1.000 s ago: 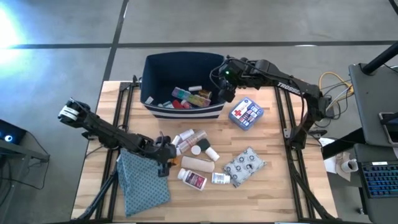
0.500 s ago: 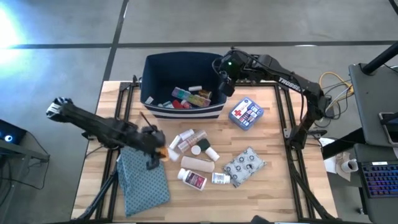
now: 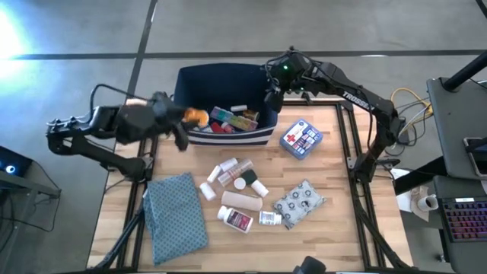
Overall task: Pick & place medical supplies in basket/bin
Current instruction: Put the orange pill bottle into the blue bin, then put the small white pill bottle into the blue bin
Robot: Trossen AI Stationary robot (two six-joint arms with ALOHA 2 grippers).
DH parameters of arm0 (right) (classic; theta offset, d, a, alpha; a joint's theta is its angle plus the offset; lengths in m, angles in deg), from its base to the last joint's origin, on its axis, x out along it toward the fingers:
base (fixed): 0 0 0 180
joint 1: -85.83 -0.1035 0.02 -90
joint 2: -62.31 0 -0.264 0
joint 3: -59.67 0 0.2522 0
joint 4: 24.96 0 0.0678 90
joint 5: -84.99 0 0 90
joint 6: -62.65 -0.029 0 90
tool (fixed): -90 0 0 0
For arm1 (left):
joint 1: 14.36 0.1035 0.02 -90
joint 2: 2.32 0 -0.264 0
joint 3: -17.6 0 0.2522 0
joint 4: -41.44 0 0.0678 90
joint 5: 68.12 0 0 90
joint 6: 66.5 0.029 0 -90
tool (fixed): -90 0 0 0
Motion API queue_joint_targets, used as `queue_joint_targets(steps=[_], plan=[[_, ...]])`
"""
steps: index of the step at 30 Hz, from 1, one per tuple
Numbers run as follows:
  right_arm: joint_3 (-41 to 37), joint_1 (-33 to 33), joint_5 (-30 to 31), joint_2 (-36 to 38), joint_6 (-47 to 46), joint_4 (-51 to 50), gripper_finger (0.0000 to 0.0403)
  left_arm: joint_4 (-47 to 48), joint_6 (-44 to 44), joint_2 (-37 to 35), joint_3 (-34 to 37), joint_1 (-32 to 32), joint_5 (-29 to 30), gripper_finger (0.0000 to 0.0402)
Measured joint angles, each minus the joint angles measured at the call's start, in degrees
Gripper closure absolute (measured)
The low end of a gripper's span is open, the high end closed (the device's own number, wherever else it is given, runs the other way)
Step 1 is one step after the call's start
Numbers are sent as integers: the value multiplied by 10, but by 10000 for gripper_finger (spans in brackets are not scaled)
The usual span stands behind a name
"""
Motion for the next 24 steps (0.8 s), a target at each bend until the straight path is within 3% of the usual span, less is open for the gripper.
queue_joint_targets(steps=[5, 11, 16, 20, 24], plan=[[0, -2, 0, 8, -26, -6, 141, -15, 24, 9, 35, 112, 15, 225], [0, -6, 1, 26, -62, -13, 144, -44, 86, 38, 71, 211, 14, 155], [0, -10, 2, 44, -88, -37, 139, -37, 136, 53, 60, 214, 9, 104], [0, -12, 3, 52, -103, -77, 135, 21, 135, 35, 29, 168, -17, 94], [0, -12, 9, 55, -139, -117, 138, 131, 26, 20, -3, 113, -41, 94]])
